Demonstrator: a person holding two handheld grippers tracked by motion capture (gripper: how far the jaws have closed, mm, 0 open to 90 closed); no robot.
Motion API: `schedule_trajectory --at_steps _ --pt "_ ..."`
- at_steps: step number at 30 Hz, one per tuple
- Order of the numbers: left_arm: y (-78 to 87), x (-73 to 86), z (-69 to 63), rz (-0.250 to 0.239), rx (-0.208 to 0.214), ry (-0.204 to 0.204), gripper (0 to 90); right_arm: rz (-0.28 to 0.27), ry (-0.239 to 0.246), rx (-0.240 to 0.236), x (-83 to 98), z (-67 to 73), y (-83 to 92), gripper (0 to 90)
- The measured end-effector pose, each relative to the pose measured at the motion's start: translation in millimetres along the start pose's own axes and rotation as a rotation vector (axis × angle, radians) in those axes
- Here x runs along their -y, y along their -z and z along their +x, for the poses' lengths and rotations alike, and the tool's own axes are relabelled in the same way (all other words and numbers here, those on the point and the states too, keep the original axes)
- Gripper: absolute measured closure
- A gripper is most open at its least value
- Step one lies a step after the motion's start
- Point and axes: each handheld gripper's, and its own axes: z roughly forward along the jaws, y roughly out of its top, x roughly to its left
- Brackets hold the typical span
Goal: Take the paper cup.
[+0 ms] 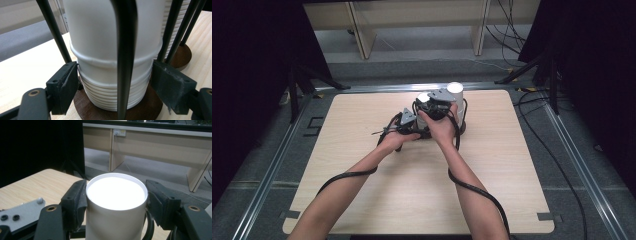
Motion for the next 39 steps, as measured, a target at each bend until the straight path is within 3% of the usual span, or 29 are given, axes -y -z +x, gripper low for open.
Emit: schedule_trajectory --at_steps 6,8,10,11,12,14,15,17,27,30,37,39 --pt "0.2 0.1 -0.5 0.001 -0.004 -0.009 22.1 -0.022 -0.007 -0.005 -7.3 1.1 3.5 36.4" --pt "0.2 0.2 -0.5 0.003 -0.004 -0.013 22.2 -0.039 0.015 0.006 -12.4 1.2 6.2 36.5" --pt "0.8 0.1 0.0 0.012 -0.007 -0.030 22.1 -0.029 -0.006 -0.002 -15.3 2.8 8.9 36.5" --pt "0.4 0.1 0.0 0.008 -0.006 -0.032 22.1 -0.057 0.014 0.001 -16.6 1.8 8.3 36.5" --pt "0.7 0.1 0.3 0.019 -0.007 -0.036 22.1 -0.050 0.017 -0.009 -18.3 1.9 9.6 36.5" --pt "0.4 0.2 -0.5 0.009 -0.004 -0.027 22.1 -0.052 -0.004 -0.011 -21.1 3.4 11.4 36.6" --pt "0.4 0.2 -0.5 0.009 -0.004 -0.027 22.1 -0.065 0.028 -0.003 -23.1 1.7 12.3 36.6" --pt "0.3 0.2 -0.5 0.010 -0.005 -0.027 22.0 -0.063 0.003 -0.008 -25.9 3.3 14.3 36.6" --pt "2.1 -1.3 -1.0 0.000 -0.009 -0.030 21.9 -0.091 0.013 -0.010 -35.9 3.0 21.1 36.7" --pt "3.7 -2.3 1.1 0.014 -0.014 -0.058 21.8 -0.094 0.010 -0.014 -37.4 3.1 22.3 36.7" --pt "6.1 -2.9 1.8 0.015 -0.017 -0.074 21.0 -0.121 0.022 -0.015 -45.8 3.0 28.0 36.7" --pt "7.0 -2.6 1.4 0.014 -0.017 -0.075 20.5 -0.123 0.000 -0.016 -46.4 4.6 29.0 36.7"
